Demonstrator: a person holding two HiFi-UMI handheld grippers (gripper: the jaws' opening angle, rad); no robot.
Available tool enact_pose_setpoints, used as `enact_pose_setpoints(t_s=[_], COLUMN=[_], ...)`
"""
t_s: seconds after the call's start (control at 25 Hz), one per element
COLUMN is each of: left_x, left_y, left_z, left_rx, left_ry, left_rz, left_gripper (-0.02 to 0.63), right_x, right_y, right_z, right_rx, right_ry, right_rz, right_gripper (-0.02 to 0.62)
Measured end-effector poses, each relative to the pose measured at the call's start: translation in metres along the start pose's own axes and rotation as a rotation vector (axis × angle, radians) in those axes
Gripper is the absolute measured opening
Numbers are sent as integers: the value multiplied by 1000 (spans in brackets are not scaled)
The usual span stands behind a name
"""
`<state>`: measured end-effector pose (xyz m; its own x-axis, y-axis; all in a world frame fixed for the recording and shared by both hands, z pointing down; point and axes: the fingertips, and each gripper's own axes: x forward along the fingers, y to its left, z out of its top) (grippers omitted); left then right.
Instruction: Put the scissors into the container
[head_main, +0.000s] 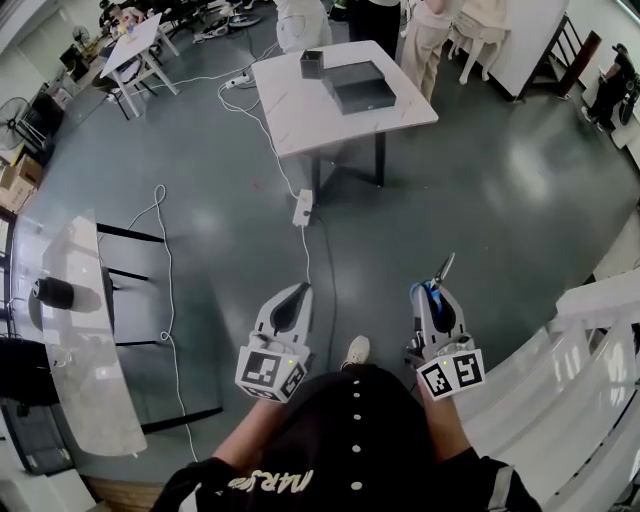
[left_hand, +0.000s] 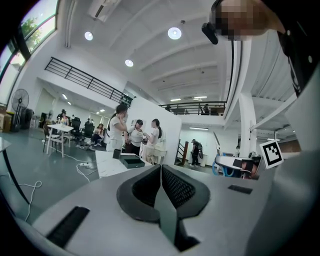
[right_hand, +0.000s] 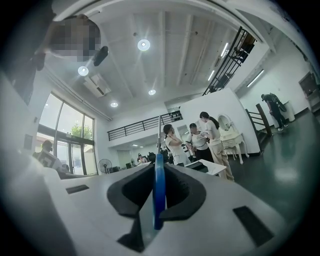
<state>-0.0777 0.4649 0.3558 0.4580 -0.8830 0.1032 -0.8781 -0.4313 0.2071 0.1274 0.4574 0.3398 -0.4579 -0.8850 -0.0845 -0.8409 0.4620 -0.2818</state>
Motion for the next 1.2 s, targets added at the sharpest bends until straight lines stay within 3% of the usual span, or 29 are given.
enact_pose_setpoints(t_s=[0.64, 1.2], left_x=[96, 128], left_y=[-11, 11], left_z=[-10, -14], left_rx=[-35, -42], left_ry=[4, 16], left_rz=[69, 82], left_gripper=[35, 35], right_x=[51, 87], right_y=[-92, -116], right_z=[4, -3], right_rx=[13, 14], right_ry=[37, 52], right_rz=[48, 46], right_gripper=[60, 60])
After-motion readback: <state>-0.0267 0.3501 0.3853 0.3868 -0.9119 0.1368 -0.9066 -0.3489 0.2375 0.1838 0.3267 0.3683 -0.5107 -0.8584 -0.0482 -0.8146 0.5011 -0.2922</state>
